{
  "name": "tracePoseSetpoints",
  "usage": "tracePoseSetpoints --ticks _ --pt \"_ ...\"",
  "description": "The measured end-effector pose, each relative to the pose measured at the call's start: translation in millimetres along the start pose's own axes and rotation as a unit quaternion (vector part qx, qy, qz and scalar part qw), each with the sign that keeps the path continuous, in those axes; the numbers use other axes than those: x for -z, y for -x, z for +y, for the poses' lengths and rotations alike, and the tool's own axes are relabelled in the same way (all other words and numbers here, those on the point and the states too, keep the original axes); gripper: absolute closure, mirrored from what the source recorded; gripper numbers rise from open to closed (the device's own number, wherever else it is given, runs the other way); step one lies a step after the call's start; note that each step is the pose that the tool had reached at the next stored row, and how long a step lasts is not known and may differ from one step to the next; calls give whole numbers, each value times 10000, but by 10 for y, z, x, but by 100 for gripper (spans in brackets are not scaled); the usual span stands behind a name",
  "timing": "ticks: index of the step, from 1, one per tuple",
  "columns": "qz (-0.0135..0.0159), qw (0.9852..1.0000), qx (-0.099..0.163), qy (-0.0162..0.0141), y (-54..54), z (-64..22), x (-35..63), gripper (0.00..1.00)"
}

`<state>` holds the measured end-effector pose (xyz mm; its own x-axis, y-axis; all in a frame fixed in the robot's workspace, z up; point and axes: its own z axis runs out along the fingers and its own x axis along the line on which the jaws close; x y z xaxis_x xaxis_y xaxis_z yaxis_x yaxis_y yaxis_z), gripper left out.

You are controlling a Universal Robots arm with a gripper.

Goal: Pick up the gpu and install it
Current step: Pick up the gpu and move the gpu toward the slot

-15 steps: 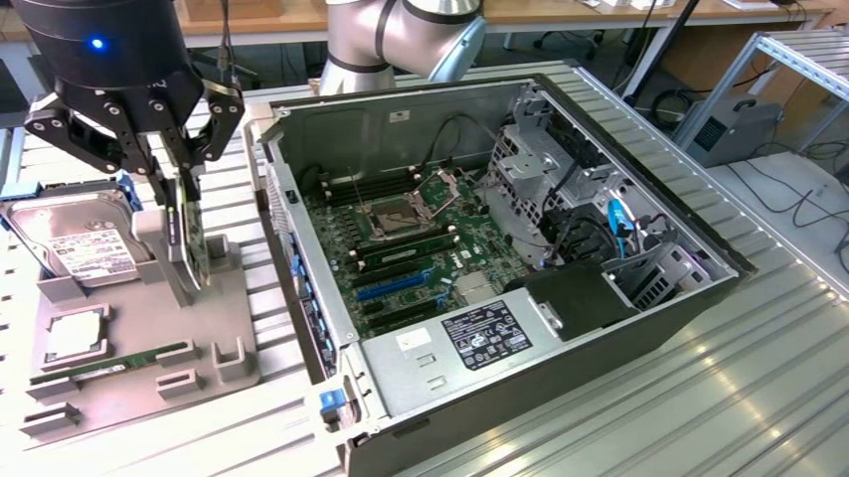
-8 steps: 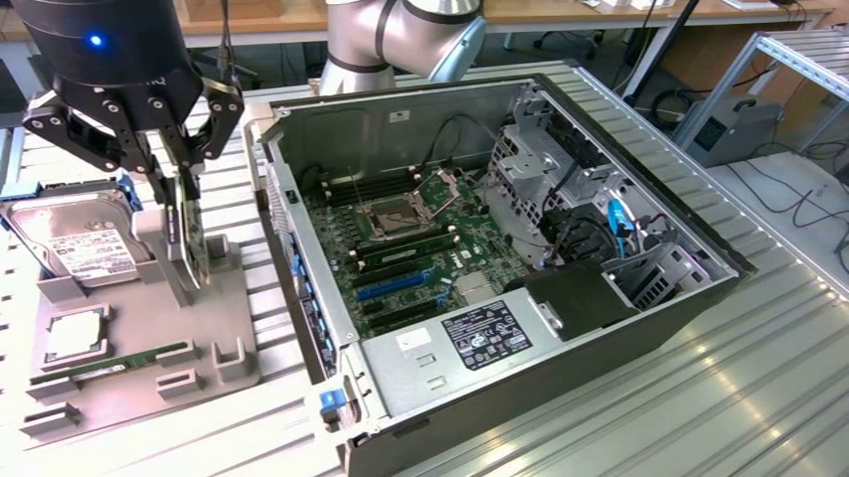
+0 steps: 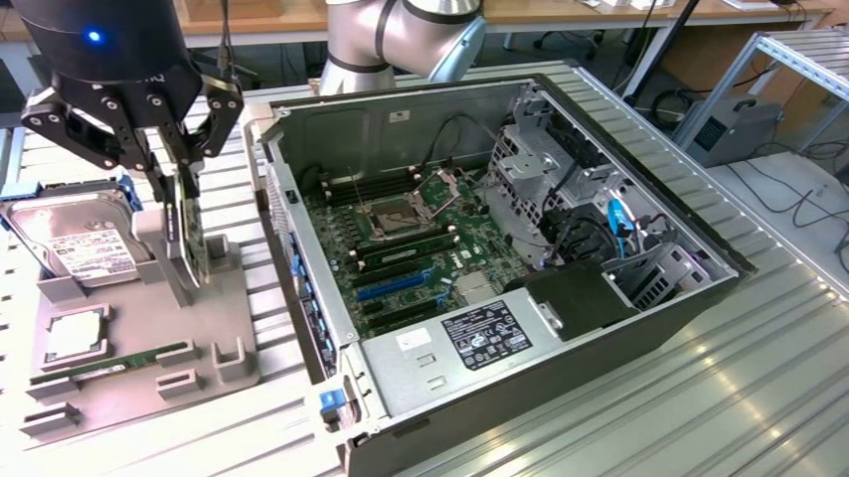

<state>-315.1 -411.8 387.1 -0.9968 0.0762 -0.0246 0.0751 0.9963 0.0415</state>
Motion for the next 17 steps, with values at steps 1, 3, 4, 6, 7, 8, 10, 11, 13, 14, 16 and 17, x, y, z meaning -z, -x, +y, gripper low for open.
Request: tracePoseSetpoints --ticks 1,3,4,6,7,8,10,11,13,14,16,17 --pt "0 10000 0 0 0 0 2 73" --pt "0 10000 0 0 0 0 7 73" --pt "0 10000 0 0 0 1 10 73" --pt "0 10000 0 0 1 1 15 73" --pt "0 10000 0 0 1 1 20 73" --pt "0 10000 0 0 1 1 27 73" --pt "0 10000 0 0 1 1 34 73" --pt "0 10000 0 0 1 1 38 73" --pt "0 10000 0 0 1 2 44 73" --pt "0 10000 0 0 1 2 47 73" --pt "0 10000 0 0 1 2 52 73" --pt "0 10000 0 0 2 2 56 73"
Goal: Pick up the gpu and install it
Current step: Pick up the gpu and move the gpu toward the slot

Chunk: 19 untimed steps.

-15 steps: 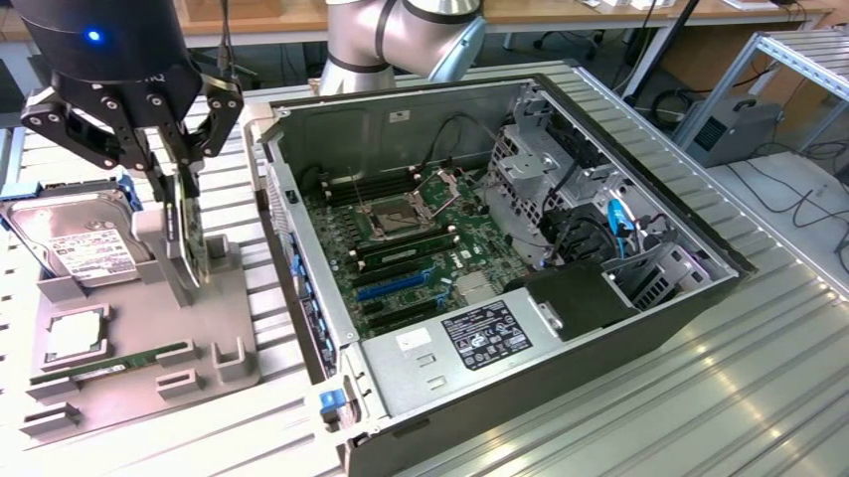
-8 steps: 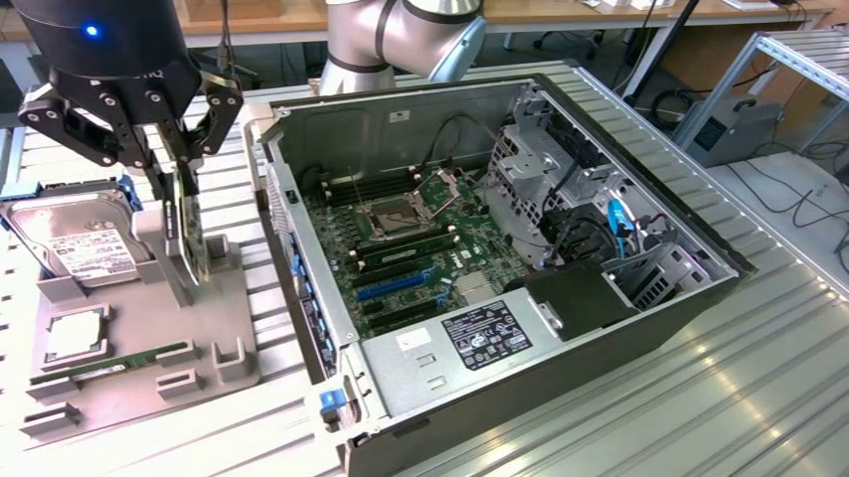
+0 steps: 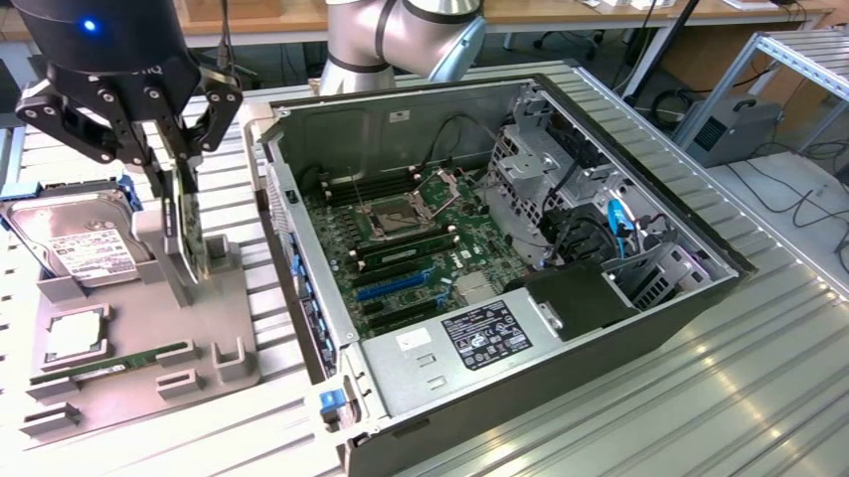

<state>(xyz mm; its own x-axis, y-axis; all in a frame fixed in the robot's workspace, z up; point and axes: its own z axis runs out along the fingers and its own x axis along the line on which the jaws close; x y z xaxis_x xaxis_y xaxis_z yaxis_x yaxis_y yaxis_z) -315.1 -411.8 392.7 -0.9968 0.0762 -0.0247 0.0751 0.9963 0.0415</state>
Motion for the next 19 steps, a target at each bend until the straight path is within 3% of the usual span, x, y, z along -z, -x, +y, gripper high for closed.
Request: tracePoseSetpoints --ticks 19 --pt "0 10000 0 0 1 2 43 73"
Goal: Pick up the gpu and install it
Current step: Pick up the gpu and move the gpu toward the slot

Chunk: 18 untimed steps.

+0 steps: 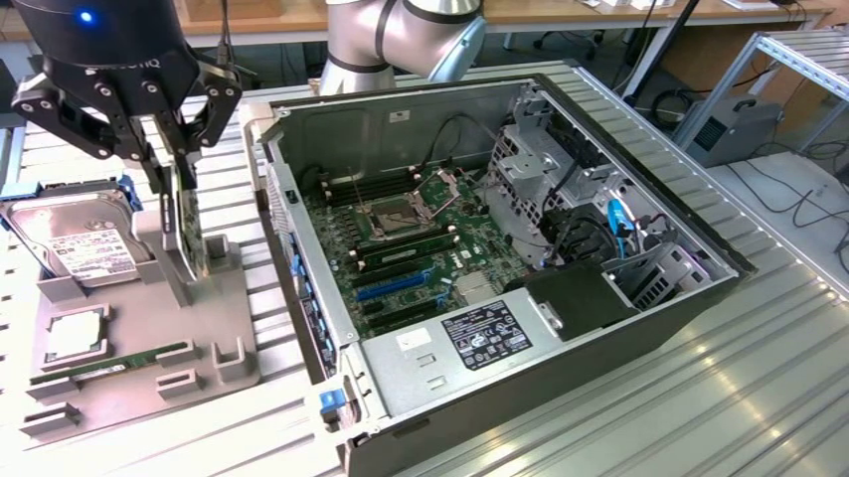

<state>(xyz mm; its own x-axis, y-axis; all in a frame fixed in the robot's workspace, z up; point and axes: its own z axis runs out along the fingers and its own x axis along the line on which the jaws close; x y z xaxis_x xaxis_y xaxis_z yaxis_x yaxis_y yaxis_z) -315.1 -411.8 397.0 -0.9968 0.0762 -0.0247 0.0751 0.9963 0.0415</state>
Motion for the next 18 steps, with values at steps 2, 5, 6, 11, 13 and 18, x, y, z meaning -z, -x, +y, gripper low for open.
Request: tracePoseSetpoints --ticks 2,5,6,11,13,18 --pt "0 10000 0 0 0 0 4 73" --pt "0 10000 0 0 0 0 9 73" --pt "0 10000 0 0 0 0 11 73" --pt "0 10000 0 0 1 1 27 73" --pt "0 10000 0 0 1 2 35 73" --pt "0 10000 0 0 1 2 55 73"
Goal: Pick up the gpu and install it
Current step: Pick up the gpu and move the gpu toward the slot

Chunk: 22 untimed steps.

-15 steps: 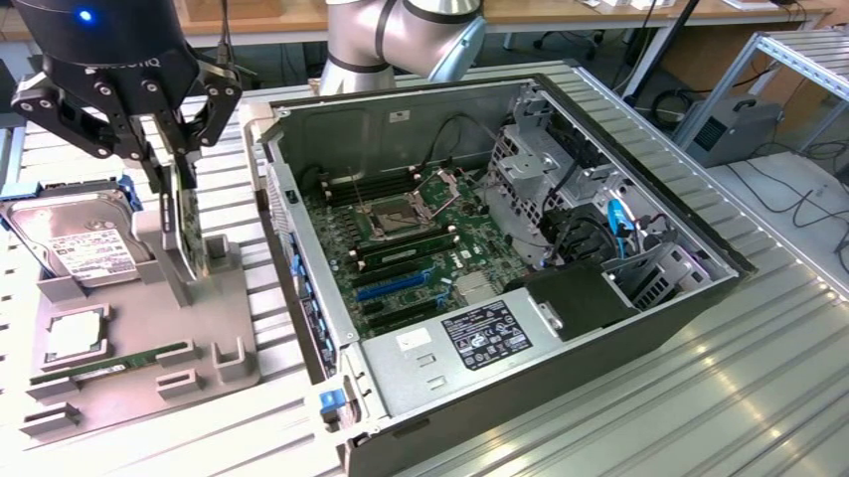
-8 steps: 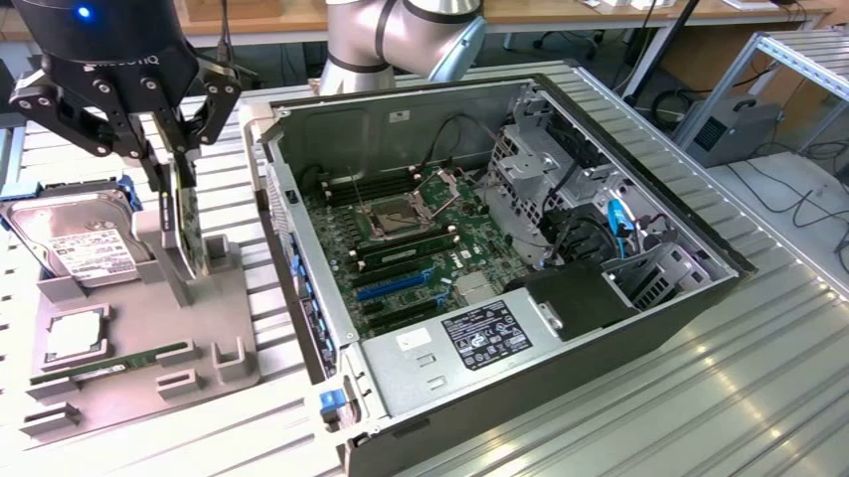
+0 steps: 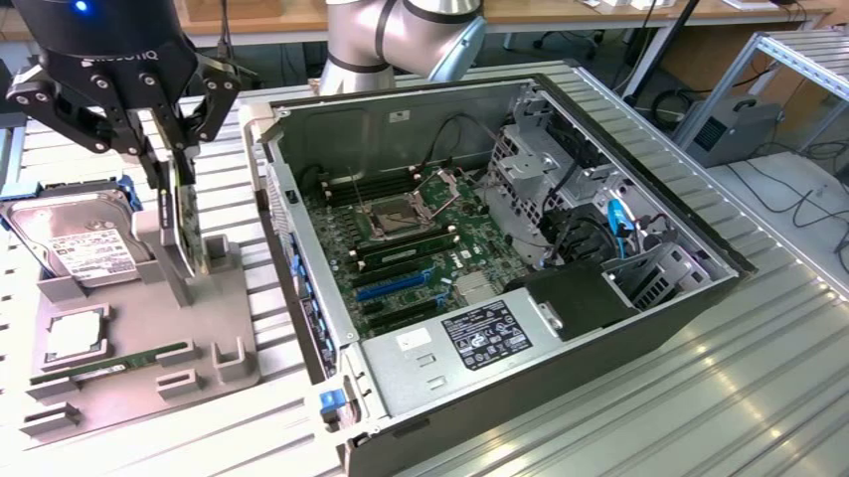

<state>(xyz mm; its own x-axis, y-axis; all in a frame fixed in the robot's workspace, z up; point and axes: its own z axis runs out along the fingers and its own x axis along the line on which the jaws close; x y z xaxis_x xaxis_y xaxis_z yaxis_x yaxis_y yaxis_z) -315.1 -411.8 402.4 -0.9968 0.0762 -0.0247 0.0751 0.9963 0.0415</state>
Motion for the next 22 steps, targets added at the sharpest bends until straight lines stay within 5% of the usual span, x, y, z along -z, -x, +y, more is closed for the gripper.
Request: tracePoseSetpoints --ticks 22 --pt "0 10000 0 0 2 3 70 73"
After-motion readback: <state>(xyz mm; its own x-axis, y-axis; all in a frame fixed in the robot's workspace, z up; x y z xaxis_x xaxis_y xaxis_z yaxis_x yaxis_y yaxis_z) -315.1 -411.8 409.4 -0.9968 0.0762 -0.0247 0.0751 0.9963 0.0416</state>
